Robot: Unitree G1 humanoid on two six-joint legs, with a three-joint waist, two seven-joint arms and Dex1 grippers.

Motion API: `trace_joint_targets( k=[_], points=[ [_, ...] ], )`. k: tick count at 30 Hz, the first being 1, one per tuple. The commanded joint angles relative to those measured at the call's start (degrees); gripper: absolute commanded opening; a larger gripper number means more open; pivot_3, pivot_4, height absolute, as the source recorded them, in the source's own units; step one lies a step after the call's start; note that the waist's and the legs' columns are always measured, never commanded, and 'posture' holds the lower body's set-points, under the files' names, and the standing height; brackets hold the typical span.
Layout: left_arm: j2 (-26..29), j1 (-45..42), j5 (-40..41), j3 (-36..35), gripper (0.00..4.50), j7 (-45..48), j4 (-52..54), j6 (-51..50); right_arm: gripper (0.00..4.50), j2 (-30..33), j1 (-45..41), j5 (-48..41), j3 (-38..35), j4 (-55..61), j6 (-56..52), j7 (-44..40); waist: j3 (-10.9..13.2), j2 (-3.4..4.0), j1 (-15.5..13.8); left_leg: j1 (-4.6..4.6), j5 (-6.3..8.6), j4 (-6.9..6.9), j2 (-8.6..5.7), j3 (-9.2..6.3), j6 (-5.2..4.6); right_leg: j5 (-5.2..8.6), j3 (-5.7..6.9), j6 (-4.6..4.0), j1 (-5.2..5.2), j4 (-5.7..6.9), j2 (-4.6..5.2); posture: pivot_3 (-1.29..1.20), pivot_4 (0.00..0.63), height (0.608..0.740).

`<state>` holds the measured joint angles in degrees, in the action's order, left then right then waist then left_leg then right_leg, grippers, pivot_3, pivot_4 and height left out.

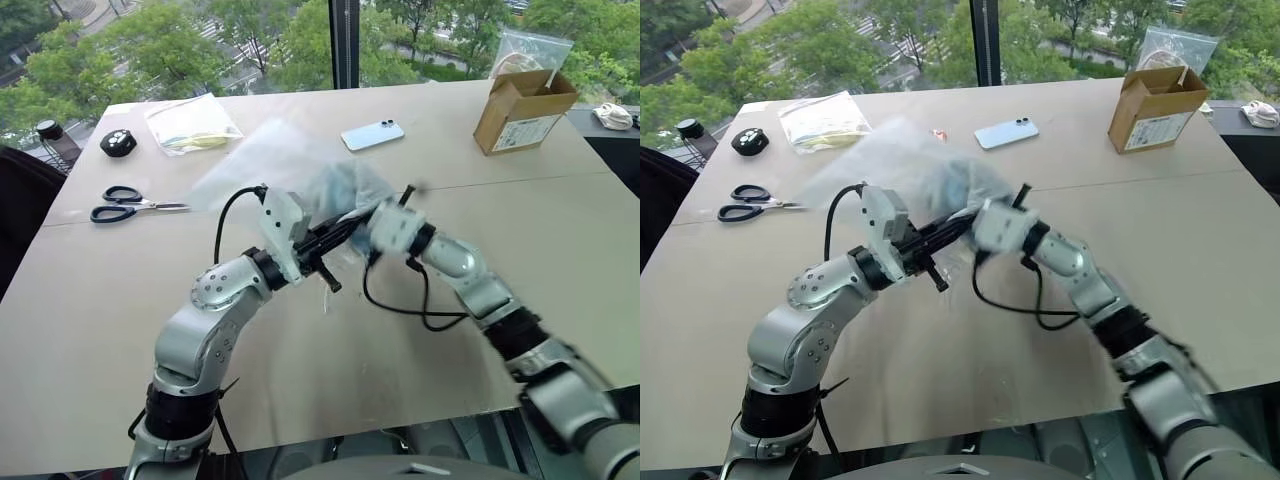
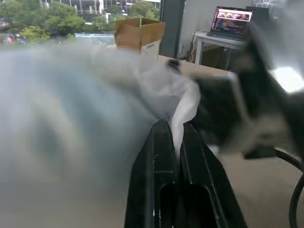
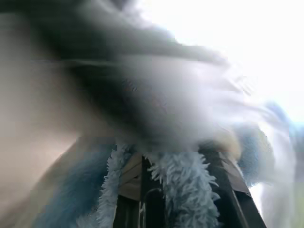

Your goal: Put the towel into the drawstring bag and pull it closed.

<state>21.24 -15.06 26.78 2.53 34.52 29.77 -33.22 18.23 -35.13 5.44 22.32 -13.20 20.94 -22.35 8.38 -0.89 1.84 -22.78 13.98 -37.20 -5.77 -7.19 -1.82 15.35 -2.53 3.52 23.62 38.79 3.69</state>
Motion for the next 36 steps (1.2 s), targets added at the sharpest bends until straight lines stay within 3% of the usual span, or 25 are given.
trace_joint_targets(
  k=[1,3,5,6,8,9,11,12,13,14,16,18,19,21,23,24,28,30,33,36],
  points=[
    [0.19,0.09,1.02,0.27,0.0,0.53,1.14,0.84,0.0,1.51,1.67,1.42,1.45,4.68,5.32,-4.95,0.02,-0.04,-0.18,0.0,0.0,-0.01,-0.01,-0.02,-0.01,0.0,0.04,0.0,0.0,-0.1,0.0,0.0,0.15,0.734],
    [0.4,-0.18,0.77,0.54,0.0,0.76,0.73,1.18,0.0,-3.25,3.27,-4.96,-4.74,5.65,-5.07,0.29,-0.01,-0.12,-0.11,-0.01,0.01,0.02,-0.01,-0.02,-0.01,0.0,0.02,0.01,-0.01,-0.18,0.0,0.0,0.15,0.734],
    [0.45,-0.85,0.96,0.34,0.0,0.74,0.11,1.03,0.0,-0.77,3.01,1.91,-1.56,7.77,2.18,-2.49,0.07,0.01,0.2,-0.01,0.02,0.09,0.06,-0.04,0.02,0.0,-0.01,0.0,0.01,-0.09,-0.05,0.0,0.15,0.734],
    [0.38,-1.13,1.11,0.3,0.0,0.64,-0.05,0.88,0.0,-2.32,4.99,-1.46,-1.7,10.02,-3.55,-3.84,0.07,0.01,0.17,-0.01,0.01,0.07,0.04,0.0,0.02,0.0,-0.02,0.0,0.06,0.0,-0.04,0.0,0.15,0.734],
    [0.4,-1.42,1.34,0.39,0.0,0.74,-0.17,0.77,0.0,-8.97,6.27,-11.2,-9.34,9.91,-20.61,3.29,0.03,-0.07,0.27,-0.01,0.01,0.05,0.04,-0.02,0.02,0.0,0.0,0.0,0.04,0.0,-0.04,0.0,0.15,0.734],
    [0.47,-1.44,1.53,0.43,0.0,0.93,-0.15,0.74,0.0,-7.49,5.55,-8.02,-9.24,8.7,-17.45,3.55,0.03,-0.06,0.45,0.03,0.01,0.05,0.07,-0.06,0.02,0.0,0.01,0.0,0.01,0.01,-0.08,0.0,0.15,0.734],
    [0.43,-1.37,1.95,0.34,0.0,1.03,-0.09,0.53,0.0,-1.99,5.14,-0.26,-2.18,10.09,-4.23,-5.34,0.08,0.01,0.06,0.04,0.01,0.02,0.03,-0.04,0.02,-0.03,0.0,-0.05,0.04,0.06,-0.06,0.0,0.15,0.734],
    [0.19,-1.31,2.34,0.3,0.0,0.95,-0.03,0.31,0.0,-3.6,6.32,-3.72,-3.0,11.65,-9.75,-5.95,0.08,0.01,-0.14,0.04,0.01,0.02,0.03,-0.03,0.02,-0.03,0.0,-0.05,0.04,0.06,-0.06,0.0,0.15,0.734],
    [0.23,-1.23,2.77,0.53,0.0,1.27,0.24,0.01,0.0,-4.68,5.93,-2.84,-5.61,10.91,-14.28,-1.01,0.07,-0.01,-0.22,0.04,0.01,0.01,0.02,-0.05,0.02,-0.03,0.05,-0.05,0.03,0.02,-0.05,0.0,0.15,0.734],
    [0.21,-0.99,3.54,0.67,0.0,1.53,0.66,-0.45,0.0,-3.59,5.18,0.63,-4.76,11.01,-10.05,-0.09,0.05,-0.05,-0.12,0.04,0.01,-0.01,0.02,-0.02,0.02,-0.03,0.02,-0.04,0.01,-0.01,-0.04,0.0,0.15,0.734],
    [-0.03,-0.49,5.01,0.74,0.0,1.45,1.38,-1.29,0.0,-0.84,5.23,3.97,1.01,12.99,-1.51,-6.46,0.07,-0.02,0.05,0.03,0.01,0.0,0.03,0.02,0.02,-0.03,-0.04,-0.04,0.04,0.05,-0.05,0.0,0.15,0.734],
    [-0.28,-0.22,5.2,1.28,0.0,0.99,1.81,-1.49,0.0,-9.72,7.61,-9.36,-7.49,14.8,-21.3,0.7,0.05,-0.07,0.29,0.03,0.01,0.04,0.05,-0.01,0.02,-0.02,0.0,-0.04,0.04,0.04,-0.07,0.0,0.15,0.734],
    [-0.2,-0.14,5.04,1.56,0.0,0.94,1.8,-1.36,0.0,-11.08,7.45,-9.54,-10.81,13.73,-26.07,4.44,0.05,-0.08,0.47,0.04,0.01,0.05,0.1,-0.04,0.03,-0.02,0.0,-0.04,0.04,0.05,-0.11,0.0,0.15,0.734],
    [-0.47,-0.22,5.26,1.39,0.0,0.32,1.55,-1.42,0.0,-5.43,7.49,-2.61,-3.89,15.42,-13.62,-4.36,0.07,-0.02,0.11,0.04,0.01,0.04,0.16,-0.07,0.05,-0.04,-0.03,-0.08,0.04,0.09,-0.15,0.0,0.15,0.734],
    [-0.9,-0.55,5.53,1.21,0.0,-0.3,1.1,-1.5,0.0,-5.99,10.14,-6.1,-3.77,17.97,-21.57,-6.15,0.07,-0.04,-0.61,0.04,0.01,-0.04,0.03,-0.07,0.04,-0.04,0.07,-0.07,0.01,0.0,-0.06,0.0,0.15,0.734],
    [-0.85,-0.72,5.32,1.36,0.0,-0.28,0.85,-1.29,0.5,-6.97,10.65,-9.71,-5.88,18.13,-29.08,-5.48,0.05,-0.06,-0.71,0.04,0.02,-0.04,0.03,-0.05,0.03,-0.04,0.04,-0.06,-0.01,-0.03,-0.06,0.0,0.15,0.734],
    [-3.23,-1.14,7.32,-0.47,0.0,-2.79,-0.4,-2.23,2.55,-5.98,11.54,-13.02,-6.18,21.69,-35.5,-9.64,0.07,-0.04,-1.0,0.03,0.01,-0.01,0.07,-0.1,0.04,-0.04,0.06,-0.07,0.0,0.06,-0.07,0.0,0.15,0.734],
    [-6.62,-1.06,11.12,-3.41,0.0,-5.83,-1.43,-3.47,3.07,-6.59,11.9,-18.23,-8.74,24.45,-42.18,-10.07,0.07,-0.04,-0.98,0.03,0.01,-0.01,0.07,-0.1,0.04,-0.04,0.05,-0.07,0.0,0.05,-0.07,0.0,0.15,0.734],
    [-9.32,0.18,14.75,-6.43,0.0,-8.34,-2.31,-4.97,3.07,-4.5,13.48,-26.5,-11.91,28.46,-51.17,-13.97,0.06,-0.06,-1.06,0.02,0.02,-0.03,0.07,-0.12,0.04,-0.04,0.06,-0.07,-0.01,0.04,-0.07,0.0,0.15,0.734],
    [-8.49,1.26,15.18,-5.58,0.0,-7.55,-1.81,-5.52,3.07,-0.03,14.8,-30.7,-14.32,30.21,-55.51,-17.92,0.06,-0.06,-1.12,0.02,0.02,-0.02,0.06,-0.13,0.03,-0.04,0.08,-0.07,-0.04,0.0,-0.05,0.0,0.15,0.734]
  ],
)
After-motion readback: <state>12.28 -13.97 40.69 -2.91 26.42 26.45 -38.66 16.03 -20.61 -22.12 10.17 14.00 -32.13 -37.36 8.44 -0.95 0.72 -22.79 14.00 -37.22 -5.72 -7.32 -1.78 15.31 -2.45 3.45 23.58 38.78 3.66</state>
